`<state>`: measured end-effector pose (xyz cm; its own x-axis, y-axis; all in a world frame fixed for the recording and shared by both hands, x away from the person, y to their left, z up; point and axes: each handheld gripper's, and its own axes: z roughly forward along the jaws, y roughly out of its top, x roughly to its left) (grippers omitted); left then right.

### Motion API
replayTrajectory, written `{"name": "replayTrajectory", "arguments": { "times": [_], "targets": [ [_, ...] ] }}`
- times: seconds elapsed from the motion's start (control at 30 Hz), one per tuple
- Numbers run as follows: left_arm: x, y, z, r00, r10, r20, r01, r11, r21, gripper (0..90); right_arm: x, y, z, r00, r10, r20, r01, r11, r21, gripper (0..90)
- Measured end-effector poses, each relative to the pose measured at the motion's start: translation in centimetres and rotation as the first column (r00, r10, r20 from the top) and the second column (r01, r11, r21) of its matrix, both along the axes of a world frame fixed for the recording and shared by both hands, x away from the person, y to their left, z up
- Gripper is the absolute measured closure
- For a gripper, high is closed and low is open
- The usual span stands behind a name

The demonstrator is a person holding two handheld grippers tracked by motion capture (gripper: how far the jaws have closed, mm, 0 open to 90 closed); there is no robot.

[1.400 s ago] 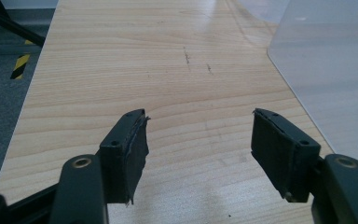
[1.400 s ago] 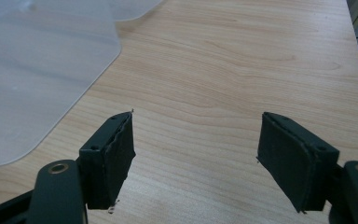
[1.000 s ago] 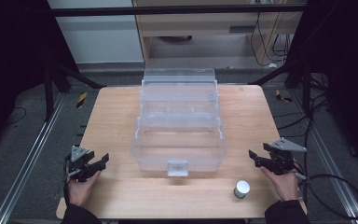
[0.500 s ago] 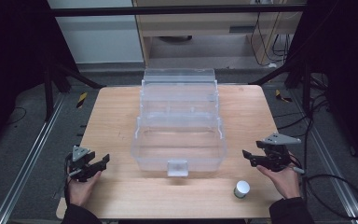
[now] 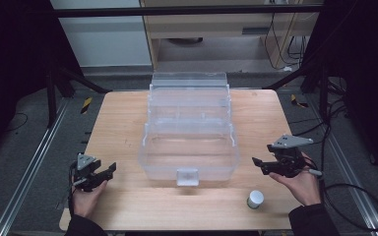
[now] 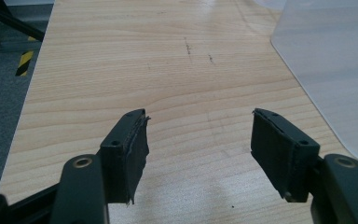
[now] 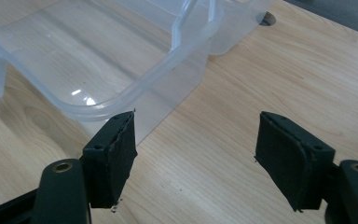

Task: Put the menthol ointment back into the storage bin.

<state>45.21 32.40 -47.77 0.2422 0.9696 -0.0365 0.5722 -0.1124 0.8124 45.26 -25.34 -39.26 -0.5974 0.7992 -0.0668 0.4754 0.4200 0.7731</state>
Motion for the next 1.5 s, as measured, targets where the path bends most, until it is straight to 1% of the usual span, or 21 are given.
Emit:
{"name": "replayTrajectory", "arguments": {
  "times": [0.17,0.23,0.27,0.3,0.33,0.43,0.53,0.63,0.67,0.73,0.8,0.83,0.87,0.93,1.07,1.1,1.17,1.23,1.37,1.43,1.5],
  "targets": [
    [0.1,-0.1,-0.1,1.0000,-0.001,-0.003,0.001,1.0000,0.000,36.1,-0.1,0.4,0.5,0.9996,0.021,-0.017,-0.021,1.000,-0.012,27.5],
    [0.1,-0.1,-0.1,1.0000,-0.002,-0.005,0.002,1.0000,0.000,36.1,-0.1,0.5,0.6,0.9992,0.029,-0.026,-0.030,0.999,-0.022,27.3],
    [0.1,-0.1,-0.1,1.0000,-0.003,-0.008,0.003,1.0000,0.003,36.1,-0.2,0.6,0.7,0.9984,0.041,-0.040,-0.042,0.998,-0.035,26.6],
    [0.1,-0.1,-0.1,1.0000,-0.003,-0.008,0.003,1.0000,0.003,36.1,-0.2,0.6,0.7,0.9984,0.041,-0.040,-0.042,0.998,-0.035,26.6],
    [0.1,-0.1,-0.1,1.0000,-0.003,-0.007,0.003,1.0000,0.005,36.1,-0.2,0.8,0.8,0.9977,0.051,-0.044,-0.054,0.997,-0.055,26.6],
    [0.1,-0.1,-0.1,1.0000,-0.003,-0.007,0.003,1.0000,0.006,36.1,-0.2,1.0,0.9,0.9972,0.054,-0.052,-0.057,0.996,-0.062,25.6],
    [0.1,-0.1,-0.1,0.9999,-0.003,-0.010,0.003,1.0000,0.008,36.1,-0.3,1.1,1.2,0.9943,0.073,-0.078,-0.078,0.994,-0.072,25.7],
    [0.1,-0.1,-0.1,0.9999,-0.003,-0.010,0.003,1.0000,0.008,36.1,-0.4,1.3,1.2,0.9926,0.083,-0.089,-0.090,0.992,-0.083,25.4],
    [0.1,-0.1,-0.2,0.9999,-0.003,-0.010,0.003,1.0000,0.009,36.1,-0.6,1.5,1.2,0.9892,0.099,-0.107,-0.110,0.989,-0.099,25.2],
    [0.1,-0.1,-0.1,0.9999,-0.003,-0.010,0.003,0.9999,0.010,36.1,-0.7,1.7,1.1,0.9857,0.115,-0.124,-0.129,0.985,-0.113,25.0],
    [0.1,-0.1,-0.1,0.9999,-0.004,-0.010,0.004,1.0000,0.009,36.1,-0.8,1.8,1.1,0.9848,0.119,-0.127,-0.135,0.983,-0.121,24.9],
    [0.1,-0.1,-0.1,0.9999,-0.003,-0.010,0.003,1.0000,0.009,36.1,-0.9,2.1,1.0,0.9808,0.133,-0.143,-0.152,0.979,-0.135,24.6],
    [0.1,-0.1,-0.1,0.9999,-0.003,-0.010,0.003,1.0000,0.009,36.1,-0.9,2.1,1.0,0.9808,0.133,-0.143,-0.152,0.979,-0.135,24.6],
    [0.1,-0.2,-0.1,0.9999,-0.003,-0.011,0.003,0.9999,0.011,36.1,-1.1,2.4,0.8,0.9746,0.154,-0.163,-0.180,0.970,-0.162,24.0],
    [0.1,-0.1,-0.1,0.9999,-0.004,-0.012,0.004,0.9999,0.012,36.1,-1.3,2.7,0.6,0.9666,0.179,-0.183,-0.212,0.961,-0.176,22.8],
    [0.1,-0.1,-0.1,0.9999,-0.004,-0.012,0.004,0.9999,0.012,36.1,-1.3,2.7,0.6,0.9666,0.179,-0.183,-0.212,0.961,-0.176,22.8],
    [0.1,-0.1,-0.1,0.9999,-0.005,-0.013,0.005,0.9999,0.012,36.1,-1.5,2.8,0.4,0.9619,0.188,-0.198,-0.225,0.956,-0.186,22.7],
    [0.2,-0.1,-0.2,0.9999,-0.005,-0.014,0.005,0.9999,0.013,36.1,-1.6,2.9,0.3,0.9597,0.194,-0.203,-0.234,0.953,-0.193,22.3],
    [0.2,-0.2,-0.2,0.9999,-0.006,-0.015,0.006,0.9999,0.013,36.1,-1.7,2.9,0.1,0.9563,0.197,-0.216,-0.240,0.951,-0.194,22.0],
    [0.2,-0.2,-0.2,0.9999,-0.007,-0.015,0.007,0.9999,0.015,36.1,-1.9,3.0,-0.1,0.9485,0.212,-0.235,-0.261,0.944,-0.201,22.0],
    [0.2,-0.2,-0.2,0.9999,-0.007,-0.015,0.007,0.9999,0.016,36.0,-2.0,3.0,-0.1,0.9470,0.215,-0.239,-0.265,0.943,-0.203,22.0]
  ]
}}
